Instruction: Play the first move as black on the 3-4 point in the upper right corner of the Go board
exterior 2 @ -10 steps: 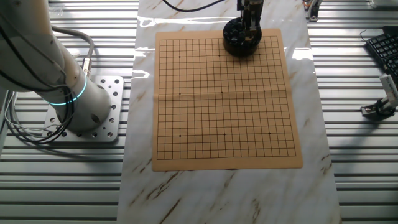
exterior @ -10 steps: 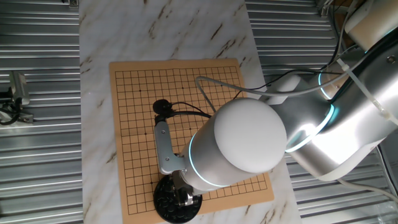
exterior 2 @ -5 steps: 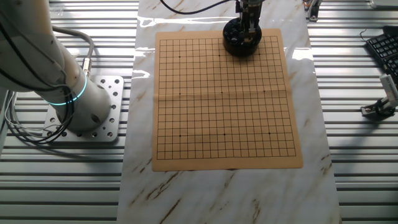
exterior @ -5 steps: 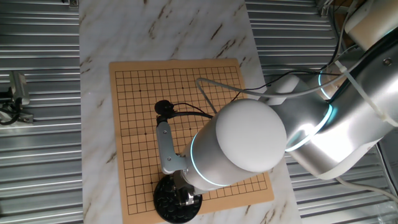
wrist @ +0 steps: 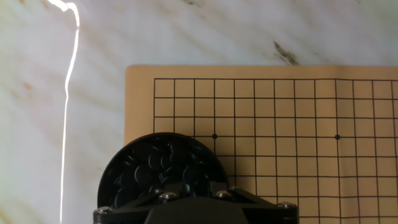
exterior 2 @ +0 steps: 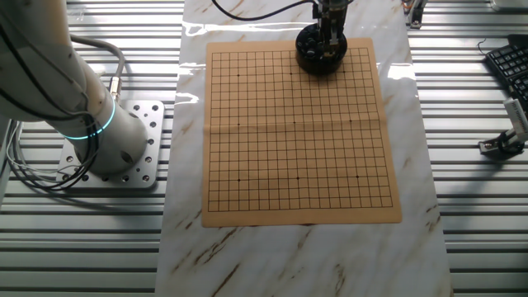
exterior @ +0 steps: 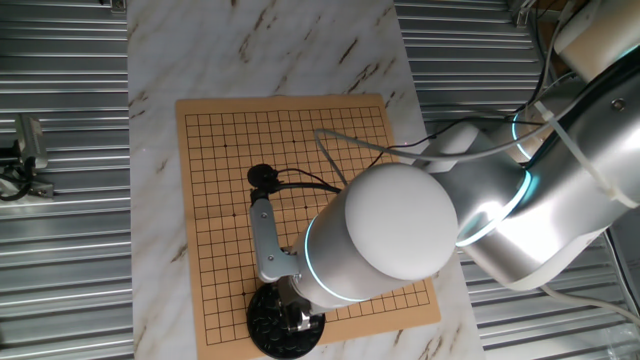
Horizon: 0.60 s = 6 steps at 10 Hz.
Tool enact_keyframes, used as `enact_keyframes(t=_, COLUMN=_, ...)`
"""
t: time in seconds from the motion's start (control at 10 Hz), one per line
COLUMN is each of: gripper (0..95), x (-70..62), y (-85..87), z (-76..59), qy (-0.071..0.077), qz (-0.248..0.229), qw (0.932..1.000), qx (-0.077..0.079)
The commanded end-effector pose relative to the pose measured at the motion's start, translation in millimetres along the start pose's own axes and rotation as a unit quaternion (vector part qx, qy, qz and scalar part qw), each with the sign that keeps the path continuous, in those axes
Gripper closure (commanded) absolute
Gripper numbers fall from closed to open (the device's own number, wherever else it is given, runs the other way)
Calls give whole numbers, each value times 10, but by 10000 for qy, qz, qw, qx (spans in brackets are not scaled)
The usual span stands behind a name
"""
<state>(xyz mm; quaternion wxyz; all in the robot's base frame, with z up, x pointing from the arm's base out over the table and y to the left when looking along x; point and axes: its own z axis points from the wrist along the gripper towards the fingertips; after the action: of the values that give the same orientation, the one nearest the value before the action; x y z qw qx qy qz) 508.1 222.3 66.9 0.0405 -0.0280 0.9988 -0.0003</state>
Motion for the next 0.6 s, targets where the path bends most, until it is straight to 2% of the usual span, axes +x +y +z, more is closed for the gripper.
enact_keyframes(t=0.1, gripper=760, x=2, y=-5, z=8, qy=-13, qz=-8, qw=10000, qx=-1)
enact_keyframes(t=0.6, gripper=760, x=3, y=-8, z=46, qy=-28, qz=-19, qw=10000, qx=11)
